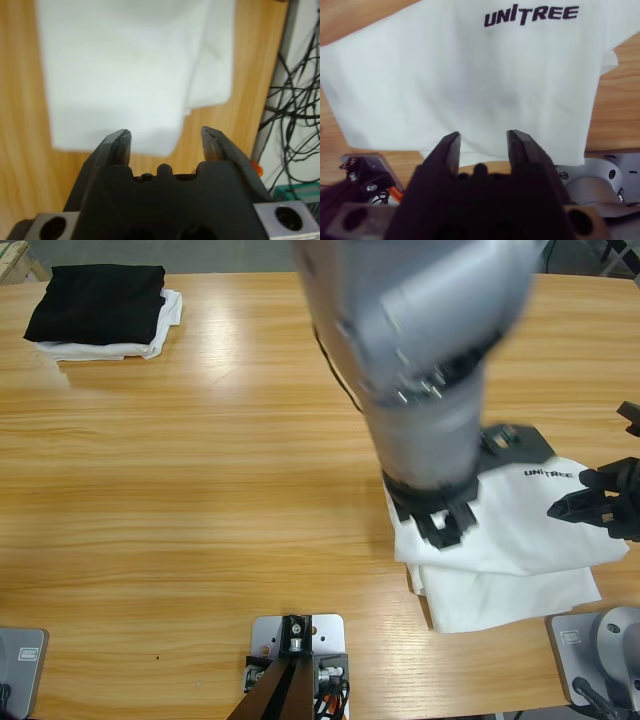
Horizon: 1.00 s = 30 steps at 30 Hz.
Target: Fold clothes
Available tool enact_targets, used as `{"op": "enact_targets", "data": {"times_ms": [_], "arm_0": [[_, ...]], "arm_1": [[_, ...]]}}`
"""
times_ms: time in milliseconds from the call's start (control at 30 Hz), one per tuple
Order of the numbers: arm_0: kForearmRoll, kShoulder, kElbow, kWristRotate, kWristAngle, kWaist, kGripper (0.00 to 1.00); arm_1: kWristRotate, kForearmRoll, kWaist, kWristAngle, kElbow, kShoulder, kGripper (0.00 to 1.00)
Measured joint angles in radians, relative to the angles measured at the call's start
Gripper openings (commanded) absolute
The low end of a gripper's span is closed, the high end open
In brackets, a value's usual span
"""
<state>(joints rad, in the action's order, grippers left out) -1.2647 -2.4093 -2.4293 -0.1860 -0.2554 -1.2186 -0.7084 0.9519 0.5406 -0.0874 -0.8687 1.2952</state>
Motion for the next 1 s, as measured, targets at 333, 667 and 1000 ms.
{"op": "enact_targets", "data": {"times_ms": [333,667,1000], "arm_0": [[-0.071,-0.221,-0.194,0.316,0.039,-0.032,0.996],[-0.134,-0.270,-0.237,0.592,0.040,-0.033,1.000],[-0.233,-0.267,-0.241,0.599,0.228,-0.043,1.000]], "arm_1": [[-0.013,0.003,0.000,0.011,0.004,-0.048,1.000],[-0.015,0.003,0.000,0.037,0.008,-0.076,1.000],[-0.015,0.002,0.000,0.039,0.016,-0.109,1.000]]}}
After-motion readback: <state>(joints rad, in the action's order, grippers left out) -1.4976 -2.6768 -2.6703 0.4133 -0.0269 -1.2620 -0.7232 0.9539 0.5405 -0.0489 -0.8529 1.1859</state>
